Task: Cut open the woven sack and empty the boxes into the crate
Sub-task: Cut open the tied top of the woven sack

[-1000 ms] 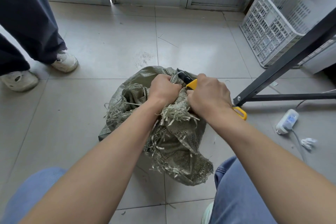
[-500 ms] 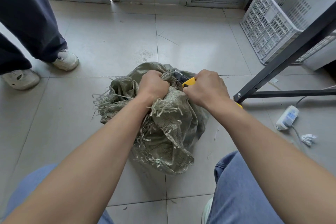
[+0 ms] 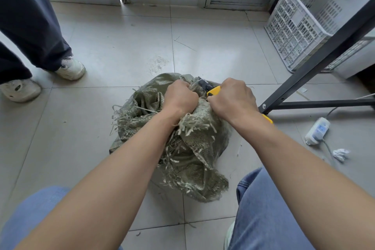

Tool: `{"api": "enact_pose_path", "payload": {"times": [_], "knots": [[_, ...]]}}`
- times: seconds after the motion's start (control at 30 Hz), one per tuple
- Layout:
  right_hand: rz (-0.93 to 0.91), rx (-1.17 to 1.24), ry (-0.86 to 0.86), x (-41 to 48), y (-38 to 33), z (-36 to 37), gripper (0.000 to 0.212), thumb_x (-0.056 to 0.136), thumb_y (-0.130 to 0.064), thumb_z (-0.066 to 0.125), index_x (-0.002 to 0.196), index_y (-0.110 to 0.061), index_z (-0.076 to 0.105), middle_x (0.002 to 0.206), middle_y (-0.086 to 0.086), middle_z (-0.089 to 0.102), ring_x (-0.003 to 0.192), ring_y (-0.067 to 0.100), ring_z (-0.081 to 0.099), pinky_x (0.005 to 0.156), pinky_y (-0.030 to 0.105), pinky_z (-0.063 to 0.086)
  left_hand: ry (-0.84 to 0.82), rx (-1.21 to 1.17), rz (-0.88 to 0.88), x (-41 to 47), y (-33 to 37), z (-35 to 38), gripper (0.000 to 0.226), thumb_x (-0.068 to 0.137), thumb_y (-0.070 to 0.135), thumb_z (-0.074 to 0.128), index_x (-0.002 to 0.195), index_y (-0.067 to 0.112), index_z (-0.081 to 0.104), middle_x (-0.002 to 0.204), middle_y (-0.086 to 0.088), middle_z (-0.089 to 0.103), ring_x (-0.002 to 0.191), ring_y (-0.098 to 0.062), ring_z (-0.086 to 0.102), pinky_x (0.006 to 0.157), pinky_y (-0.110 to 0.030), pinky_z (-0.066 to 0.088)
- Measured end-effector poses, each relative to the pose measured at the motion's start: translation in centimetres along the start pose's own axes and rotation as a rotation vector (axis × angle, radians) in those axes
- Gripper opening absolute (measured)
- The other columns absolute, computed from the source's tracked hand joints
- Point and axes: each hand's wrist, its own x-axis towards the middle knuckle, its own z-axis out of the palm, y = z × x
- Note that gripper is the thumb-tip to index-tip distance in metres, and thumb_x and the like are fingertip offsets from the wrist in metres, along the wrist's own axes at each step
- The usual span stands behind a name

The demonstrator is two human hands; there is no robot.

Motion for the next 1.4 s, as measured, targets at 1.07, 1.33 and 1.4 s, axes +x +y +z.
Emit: {"api": "enact_pose_path", "payload": {"times": [1.07, 1.33, 1.4], "knots": [[0.031, 0.07, -0.06, 5.7, 2.5, -0.5, 0.018, 0.075, -0.027, 0.061, 0.075, -0.009, 0.058, 0.083, 0.016, 0.066, 0.076, 0.035, 0.067, 0.067, 0.038, 0.057, -0.006, 0.039, 0.004, 0.7, -2.3, 0.0, 0.019, 0.089, 0.024, 0.058, 0.082, 0.007, 0.061, 0.064, -0.003, 0.056, 0.061, -0.023, 0.053, 0.057, -0.028, 0.037], [0.112, 0.536, -0.245, 4.9, 0.4, 1.7, 0.02, 0.078, -0.014, 0.068, 0.088, -0.004, 0.053, 0.069, 0.011, 0.058, 0.047, 0.022, 0.059, 0.052, 0.029, 0.049, -0.115, -0.093, 0.041, -0.1, -2.7, -1.3, 0.019, 0.086, 0.019, 0.062, 0.085, 0.0, 0.066, 0.058, -0.006, 0.048, 0.052, -0.021, 0.039, 0.05, -0.027, 0.03], [0.224, 0.699, -0.305, 4.6, 0.6, 2.3, 0.026, 0.077, -0.016, 0.073, 0.094, -0.002, 0.058, 0.074, 0.011, 0.058, 0.046, 0.022, 0.057, 0.047, 0.025, 0.048, -0.164, -0.15, 0.061, -0.6, -2.4, -1.0, 0.013, 0.087, 0.017, 0.062, 0.093, 0.006, 0.067, 0.062, -0.003, 0.052, 0.052, -0.014, 0.043, 0.047, -0.025, 0.032]]}}
